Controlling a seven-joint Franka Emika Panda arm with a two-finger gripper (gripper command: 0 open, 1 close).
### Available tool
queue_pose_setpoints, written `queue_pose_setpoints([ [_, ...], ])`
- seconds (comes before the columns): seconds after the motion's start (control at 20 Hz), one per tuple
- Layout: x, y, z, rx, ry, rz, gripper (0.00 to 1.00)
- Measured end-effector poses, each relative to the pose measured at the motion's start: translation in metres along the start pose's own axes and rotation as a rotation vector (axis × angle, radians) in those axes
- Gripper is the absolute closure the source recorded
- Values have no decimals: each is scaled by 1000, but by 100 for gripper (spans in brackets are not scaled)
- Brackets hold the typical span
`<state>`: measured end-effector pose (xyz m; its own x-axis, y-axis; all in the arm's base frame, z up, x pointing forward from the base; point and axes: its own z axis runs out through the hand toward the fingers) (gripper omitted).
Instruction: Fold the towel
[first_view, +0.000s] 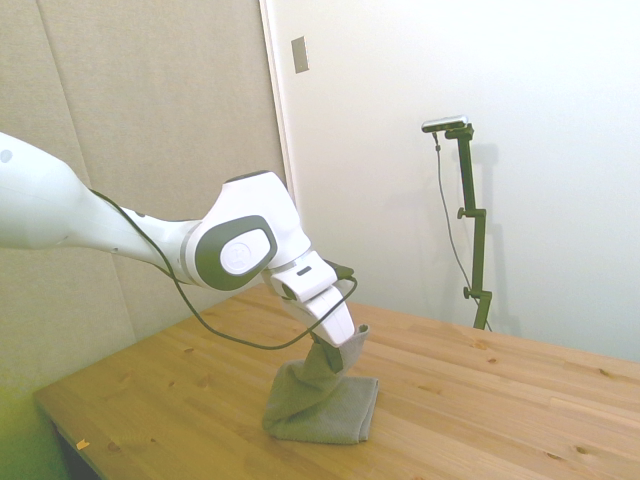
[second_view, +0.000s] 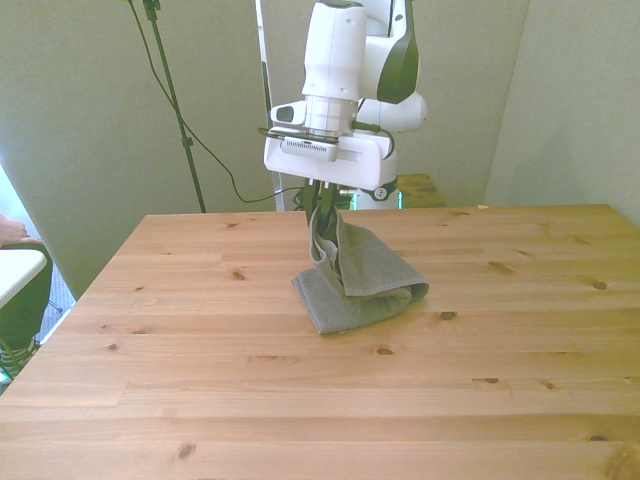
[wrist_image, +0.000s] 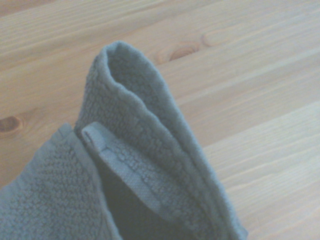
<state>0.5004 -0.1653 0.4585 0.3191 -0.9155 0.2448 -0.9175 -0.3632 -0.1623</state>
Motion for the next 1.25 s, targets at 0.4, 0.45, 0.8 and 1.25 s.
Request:
queue_pose_setpoints([
  [0.4, 6, -10, 4, 6, -2, -11, 0],
  [0.45, 7, -11, 2, 9, 1, -11, 0],
  [0.8, -23, -9, -29, 33, -82, -103, 0],
  [1.25, -133, 61, -88, 26, -144, -353, 0],
])
